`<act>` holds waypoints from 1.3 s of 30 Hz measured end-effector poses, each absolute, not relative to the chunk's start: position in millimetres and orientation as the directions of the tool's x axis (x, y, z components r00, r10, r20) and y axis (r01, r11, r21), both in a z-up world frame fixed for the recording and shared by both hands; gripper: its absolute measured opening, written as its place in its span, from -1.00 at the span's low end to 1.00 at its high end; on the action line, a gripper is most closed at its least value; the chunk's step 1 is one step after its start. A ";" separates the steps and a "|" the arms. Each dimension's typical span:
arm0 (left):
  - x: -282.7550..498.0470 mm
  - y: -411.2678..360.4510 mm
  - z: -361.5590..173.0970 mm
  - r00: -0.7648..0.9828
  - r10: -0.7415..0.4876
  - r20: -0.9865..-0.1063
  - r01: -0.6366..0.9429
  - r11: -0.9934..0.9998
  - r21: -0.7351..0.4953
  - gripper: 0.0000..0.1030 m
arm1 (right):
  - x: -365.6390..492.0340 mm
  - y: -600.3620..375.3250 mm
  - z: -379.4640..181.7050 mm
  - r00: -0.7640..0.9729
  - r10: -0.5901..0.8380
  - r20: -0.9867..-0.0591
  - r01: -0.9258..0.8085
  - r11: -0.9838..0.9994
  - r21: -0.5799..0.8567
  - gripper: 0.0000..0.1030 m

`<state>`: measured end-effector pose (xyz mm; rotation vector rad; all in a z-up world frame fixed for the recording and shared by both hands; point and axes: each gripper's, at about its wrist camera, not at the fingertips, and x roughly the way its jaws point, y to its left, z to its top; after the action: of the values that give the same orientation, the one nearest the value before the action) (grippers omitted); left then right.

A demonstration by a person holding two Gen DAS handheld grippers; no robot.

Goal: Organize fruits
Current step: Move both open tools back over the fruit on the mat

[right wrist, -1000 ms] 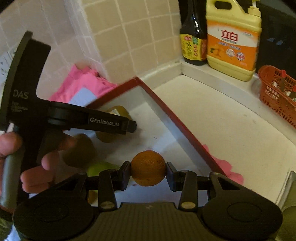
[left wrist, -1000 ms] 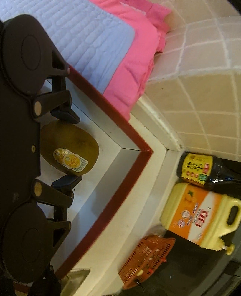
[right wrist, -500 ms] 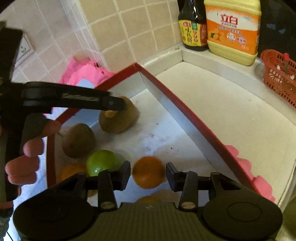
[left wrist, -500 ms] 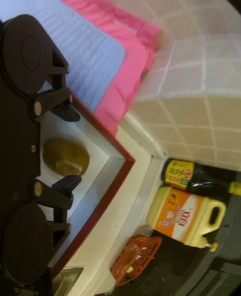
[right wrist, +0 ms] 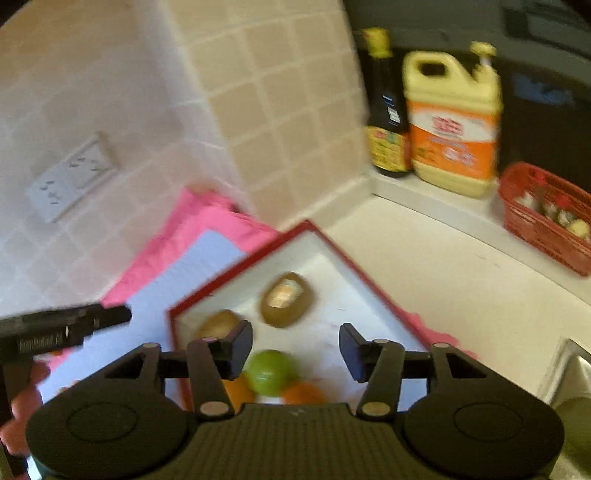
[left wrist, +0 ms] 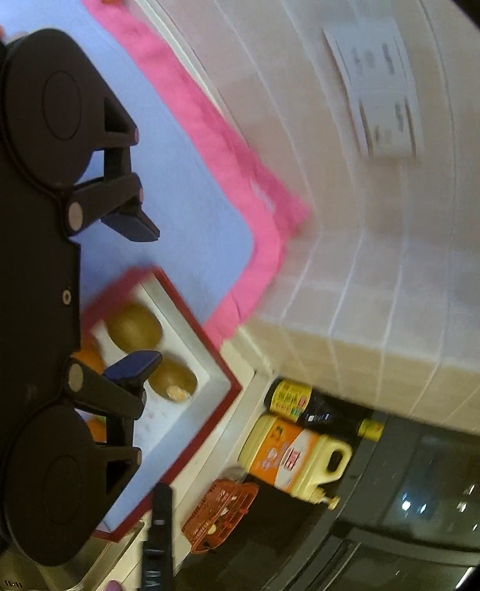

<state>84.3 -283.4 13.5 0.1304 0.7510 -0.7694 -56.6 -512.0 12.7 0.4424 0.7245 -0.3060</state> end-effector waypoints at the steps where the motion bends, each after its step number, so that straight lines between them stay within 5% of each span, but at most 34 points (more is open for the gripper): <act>1: 80.3 -267.9 15.3 0.495 -0.572 -0.654 0.656 0.740 -0.151 0.51 | -52.6 -503.5 16.3 0.716 -0.107 -0.690 0.398 0.874 0.278 0.12; 24: 59.2 43.6 49.0 0.782 -0.156 -0.603 0.120 0.988 -0.099 0.55 | 44.6 -294.8 60.3 0.737 0.150 -0.659 -0.025 0.981 0.195 0.45; 39: 116.3 5.3 -35.4 0.616 -0.347 -0.707 0.363 0.922 -0.137 0.56 | 95.3 -236.5 -38.9 0.509 0.249 -0.824 -0.113 0.968 0.223 0.48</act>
<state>116.3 5.3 -35.4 0.0205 0.8101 -0.4087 95.3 -236.5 -38.9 0.1478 1.0142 0.2189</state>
